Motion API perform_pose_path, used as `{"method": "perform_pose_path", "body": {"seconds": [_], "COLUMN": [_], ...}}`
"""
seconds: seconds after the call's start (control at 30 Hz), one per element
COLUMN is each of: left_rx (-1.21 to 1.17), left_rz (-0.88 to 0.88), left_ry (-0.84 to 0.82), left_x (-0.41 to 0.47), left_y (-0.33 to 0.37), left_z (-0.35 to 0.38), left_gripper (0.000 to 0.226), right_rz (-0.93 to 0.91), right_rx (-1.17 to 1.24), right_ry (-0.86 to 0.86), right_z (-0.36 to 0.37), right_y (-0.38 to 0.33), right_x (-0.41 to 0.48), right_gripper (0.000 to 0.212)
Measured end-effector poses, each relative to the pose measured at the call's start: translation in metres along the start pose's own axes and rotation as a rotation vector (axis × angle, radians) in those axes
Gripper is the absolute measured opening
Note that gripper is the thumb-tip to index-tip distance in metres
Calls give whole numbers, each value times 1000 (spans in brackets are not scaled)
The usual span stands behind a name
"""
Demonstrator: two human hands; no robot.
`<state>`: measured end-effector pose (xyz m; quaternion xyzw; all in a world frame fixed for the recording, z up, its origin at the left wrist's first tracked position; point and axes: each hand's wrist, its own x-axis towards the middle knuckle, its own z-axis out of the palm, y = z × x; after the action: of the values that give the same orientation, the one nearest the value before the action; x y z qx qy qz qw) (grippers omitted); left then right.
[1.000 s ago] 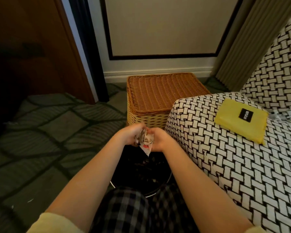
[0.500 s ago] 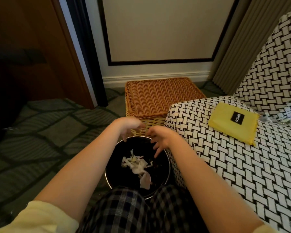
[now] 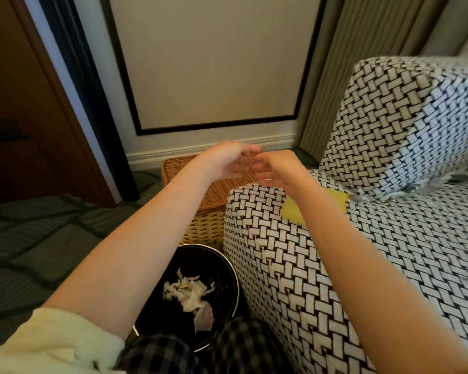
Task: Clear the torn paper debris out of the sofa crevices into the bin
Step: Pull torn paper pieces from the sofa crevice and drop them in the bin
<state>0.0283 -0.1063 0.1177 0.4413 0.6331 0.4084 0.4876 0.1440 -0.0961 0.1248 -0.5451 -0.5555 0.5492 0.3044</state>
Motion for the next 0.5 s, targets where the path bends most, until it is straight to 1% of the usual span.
{"method": "perform_pose_path", "body": {"seconds": [0.07,0.1,0.2,0.27,0.4,0.5], "left_rx": [24,36,118,218,440,593], "left_rz": [16,23,56,91,136,164], "left_ry": [-7,-3,-13,-49,-135,-142], "left_x": [8,12,20,25,34,49], "left_y": [12,16,30,38,44,44], "left_z": [21,31,63,84,122,143], "left_gripper": [34,35,33,34,34,32], "right_rz": [-67,-117,-244,-236,-67,-87], "right_rx": [-9,-52,-293,-494,-822,-918], "right_ry": [121,182,298,306,265,213], "right_z": [-25,-38,-80,-105,-137,-147], "right_y": [5,9,22,31,53,69], "right_x": [7,12,19,19,13,13], "right_gripper": [21,19,26,32,39,43]}}
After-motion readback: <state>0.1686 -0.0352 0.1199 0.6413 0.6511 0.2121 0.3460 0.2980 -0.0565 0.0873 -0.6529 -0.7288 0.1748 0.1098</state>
